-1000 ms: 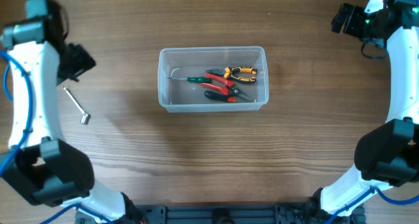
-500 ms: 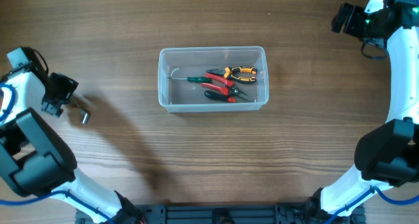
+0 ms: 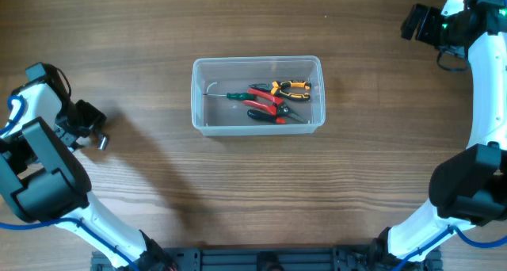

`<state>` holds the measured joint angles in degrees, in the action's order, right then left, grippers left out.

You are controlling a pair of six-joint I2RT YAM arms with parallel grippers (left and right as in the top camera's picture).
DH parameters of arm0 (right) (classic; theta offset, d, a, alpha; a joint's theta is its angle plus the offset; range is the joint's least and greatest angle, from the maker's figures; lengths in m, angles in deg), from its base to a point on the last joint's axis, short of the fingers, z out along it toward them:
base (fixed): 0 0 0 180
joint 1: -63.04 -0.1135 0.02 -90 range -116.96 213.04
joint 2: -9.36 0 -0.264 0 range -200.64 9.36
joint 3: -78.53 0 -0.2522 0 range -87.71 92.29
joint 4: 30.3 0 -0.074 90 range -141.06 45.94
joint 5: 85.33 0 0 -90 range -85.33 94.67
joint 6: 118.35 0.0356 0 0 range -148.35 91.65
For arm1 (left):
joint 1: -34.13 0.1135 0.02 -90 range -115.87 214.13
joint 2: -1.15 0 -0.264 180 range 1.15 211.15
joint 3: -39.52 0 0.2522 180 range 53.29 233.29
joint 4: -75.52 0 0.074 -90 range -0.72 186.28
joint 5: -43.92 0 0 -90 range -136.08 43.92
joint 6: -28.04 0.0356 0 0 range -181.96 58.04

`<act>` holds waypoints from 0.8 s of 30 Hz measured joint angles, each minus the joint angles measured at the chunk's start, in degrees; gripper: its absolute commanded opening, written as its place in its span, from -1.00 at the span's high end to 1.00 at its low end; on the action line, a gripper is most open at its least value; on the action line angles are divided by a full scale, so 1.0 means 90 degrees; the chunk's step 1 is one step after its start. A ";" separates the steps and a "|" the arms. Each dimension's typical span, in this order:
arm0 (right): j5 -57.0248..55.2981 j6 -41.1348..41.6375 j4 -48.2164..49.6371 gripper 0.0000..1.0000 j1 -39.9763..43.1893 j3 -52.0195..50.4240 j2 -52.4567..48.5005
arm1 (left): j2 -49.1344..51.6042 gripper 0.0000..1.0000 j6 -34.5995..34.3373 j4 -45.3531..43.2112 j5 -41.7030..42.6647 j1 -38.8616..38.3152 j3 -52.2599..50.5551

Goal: Pack container
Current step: 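Grasp the silver socket wrench with the left gripper, then place the silver socket wrench into the container and release it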

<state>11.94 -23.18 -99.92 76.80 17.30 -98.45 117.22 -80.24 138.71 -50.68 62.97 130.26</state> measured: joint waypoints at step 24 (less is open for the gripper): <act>0.0000 0.0000 -0.0005 -0.99 0.0000 0.0000 0.0000 | 0.0398 0.92 0.0622 0.0814 0.0554 -0.0027 0.0617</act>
<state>11.94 -23.18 -99.96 76.80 17.30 -98.45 120.80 -74.64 146.03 -45.69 62.73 135.81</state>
